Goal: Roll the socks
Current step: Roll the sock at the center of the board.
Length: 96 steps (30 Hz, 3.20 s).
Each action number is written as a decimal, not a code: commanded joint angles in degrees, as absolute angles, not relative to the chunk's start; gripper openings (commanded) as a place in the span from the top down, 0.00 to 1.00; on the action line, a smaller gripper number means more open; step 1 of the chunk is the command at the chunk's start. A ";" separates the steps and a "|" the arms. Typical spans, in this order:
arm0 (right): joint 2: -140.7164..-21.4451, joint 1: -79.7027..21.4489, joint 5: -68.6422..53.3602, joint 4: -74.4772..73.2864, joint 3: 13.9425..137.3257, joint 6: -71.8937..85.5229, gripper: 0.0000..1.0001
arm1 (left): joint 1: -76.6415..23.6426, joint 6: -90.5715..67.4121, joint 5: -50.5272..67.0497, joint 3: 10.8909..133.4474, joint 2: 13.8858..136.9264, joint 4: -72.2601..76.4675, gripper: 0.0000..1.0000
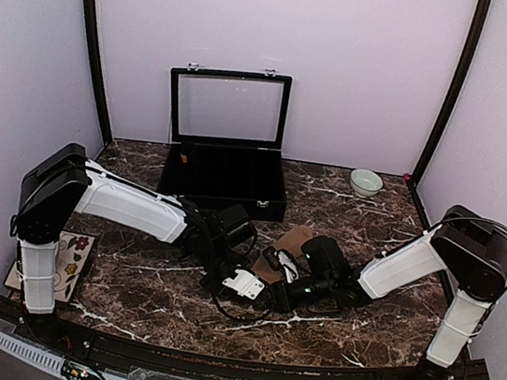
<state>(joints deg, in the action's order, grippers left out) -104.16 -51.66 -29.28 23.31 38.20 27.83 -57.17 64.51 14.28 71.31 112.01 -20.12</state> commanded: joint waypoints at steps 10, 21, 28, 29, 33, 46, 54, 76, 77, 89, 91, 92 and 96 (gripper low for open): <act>-108.14 -50.77 -29.11 14.54 35.09 29.34 1.00 | -56.05 59.30 12.04 74.01 110.26 -23.33 0.66; -108.74 -49.86 -29.76 14.95 35.33 32.61 1.00 | -58.03 61.26 15.22 69.11 106.07 -25.47 0.66; -108.59 -49.66 -29.59 14.02 35.19 33.18 1.00 | -60.03 63.03 15.70 68.91 105.87 -23.78 0.66; -108.47 -49.68 -29.69 14.06 35.12 33.26 1.00 | -60.17 63.16 15.70 68.96 106.30 -23.58 0.66; -107.93 -49.60 -29.67 13.87 35.19 33.45 1.00 | -60.12 62.85 14.36 70.38 108.91 -23.84 0.67; -107.75 -49.57 -30.45 14.44 34.96 33.78 1.00 | -58.18 61.47 11.87 71.95 111.38 -21.23 0.68; -108.19 -49.57 -30.92 15.67 34.47 34.26 1.00 | -58.10 61.74 14.85 71.75 108.70 -24.08 0.69; -108.93 -49.57 -31.76 17.52 34.40 35.41 1.00 | -58.05 62.57 13.90 71.82 111.21 -21.27 0.72; -108.92 -49.57 -31.77 17.49 34.37 35.42 1.00 | -58.01 62.62 13.79 72.02 111.57 -21.58 0.72; -108.32 -49.57 -32.02 18.04 33.97 35.76 1.00 | -55.87 61.28 13.64 75.55 115.41 -23.67 0.74; -108.11 -49.57 -32.16 18.09 33.76 35.90 1.00 | -55.81 61.94 13.19 75.42 115.40 -24.06 0.73; -108.06 -49.60 -32.19 17.98 33.70 35.86 1.00 | -55.81 62.21 12.95 75.29 115.44 -24.23 0.73; -107.87 -49.57 -32.20 17.92 33.74 36.13 1.00 | -55.81 63.12 13.40 75.43 115.62 -26.13 0.78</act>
<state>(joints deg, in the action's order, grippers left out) -105.86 -49.76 -34.28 27.88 36.62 35.66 -56.18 62.19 14.24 75.05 114.59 -21.71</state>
